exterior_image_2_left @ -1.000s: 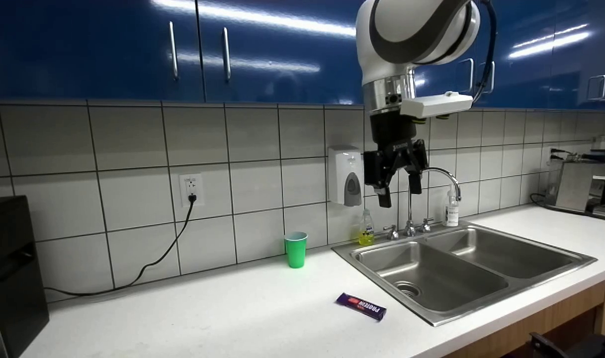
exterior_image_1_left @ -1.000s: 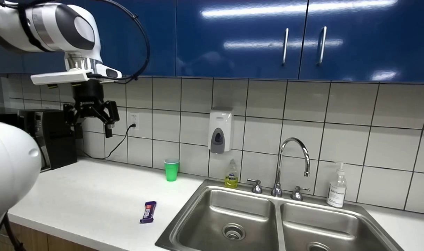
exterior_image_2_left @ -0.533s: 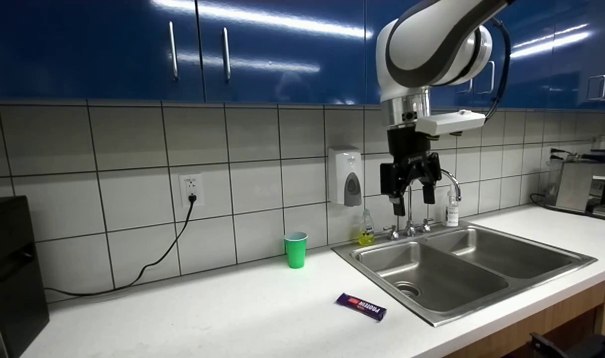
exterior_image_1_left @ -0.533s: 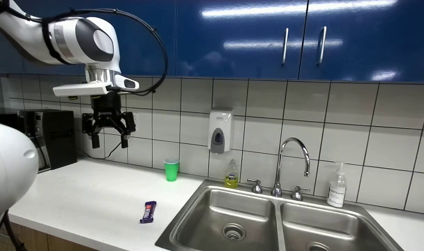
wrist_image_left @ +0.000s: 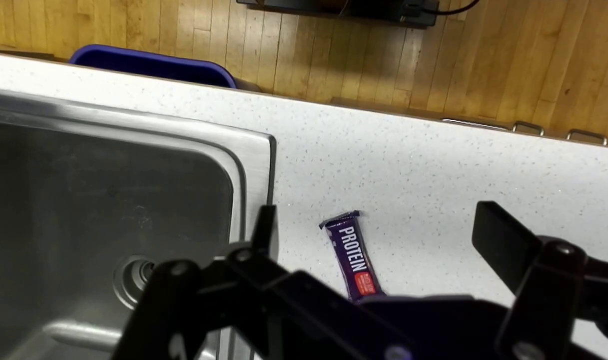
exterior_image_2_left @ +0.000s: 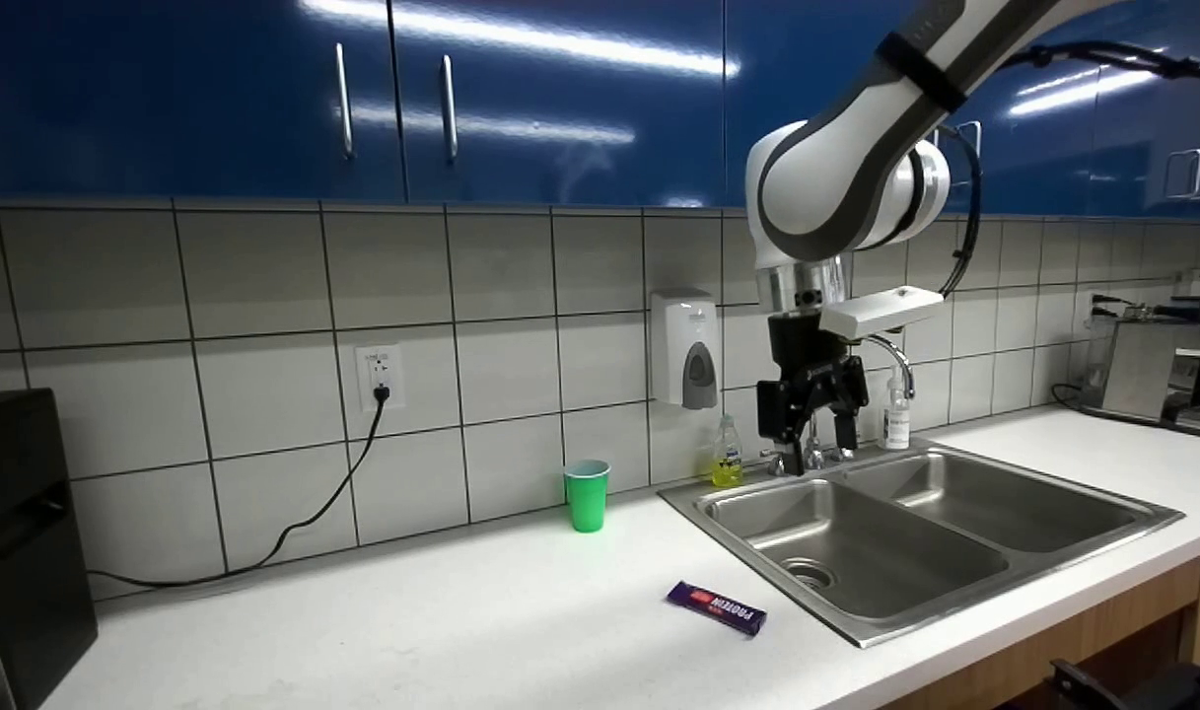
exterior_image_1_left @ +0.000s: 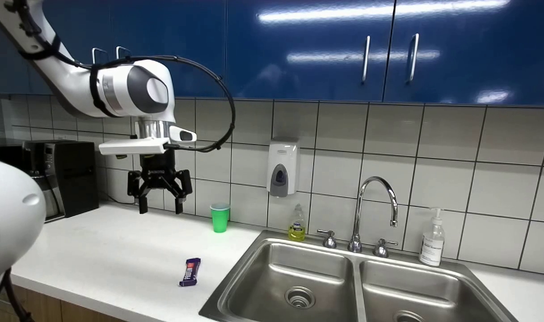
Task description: Put the chocolate bar inside the sink
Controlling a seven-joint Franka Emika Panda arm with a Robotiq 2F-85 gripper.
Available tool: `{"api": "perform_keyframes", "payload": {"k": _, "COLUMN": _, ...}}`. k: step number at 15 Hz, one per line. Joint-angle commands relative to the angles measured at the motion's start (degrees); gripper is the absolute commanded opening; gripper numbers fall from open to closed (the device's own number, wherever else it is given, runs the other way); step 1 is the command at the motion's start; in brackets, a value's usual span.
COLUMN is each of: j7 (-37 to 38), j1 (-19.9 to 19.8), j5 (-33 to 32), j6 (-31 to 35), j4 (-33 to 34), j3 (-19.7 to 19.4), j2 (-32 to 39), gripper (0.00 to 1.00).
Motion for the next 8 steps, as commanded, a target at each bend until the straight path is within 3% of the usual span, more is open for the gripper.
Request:
{"api": "perform_keyframes", "payload": {"k": 1, "j7": -1.38, "j1": -1.52, "j5": -2.14, "j6": 6.64, "j4": 2.15, "j3": 0.02, "j2": 9.42, "gripper": 1.00}}
{"api": "perform_keyframes", "payload": {"k": 8, "j7": -0.71, "j1": -2.29, "j5": -5.14, "j6": 15.62, "j4": 7.73, "j3": -0.48, "j2": 24.88, "gripper": 1.00}}
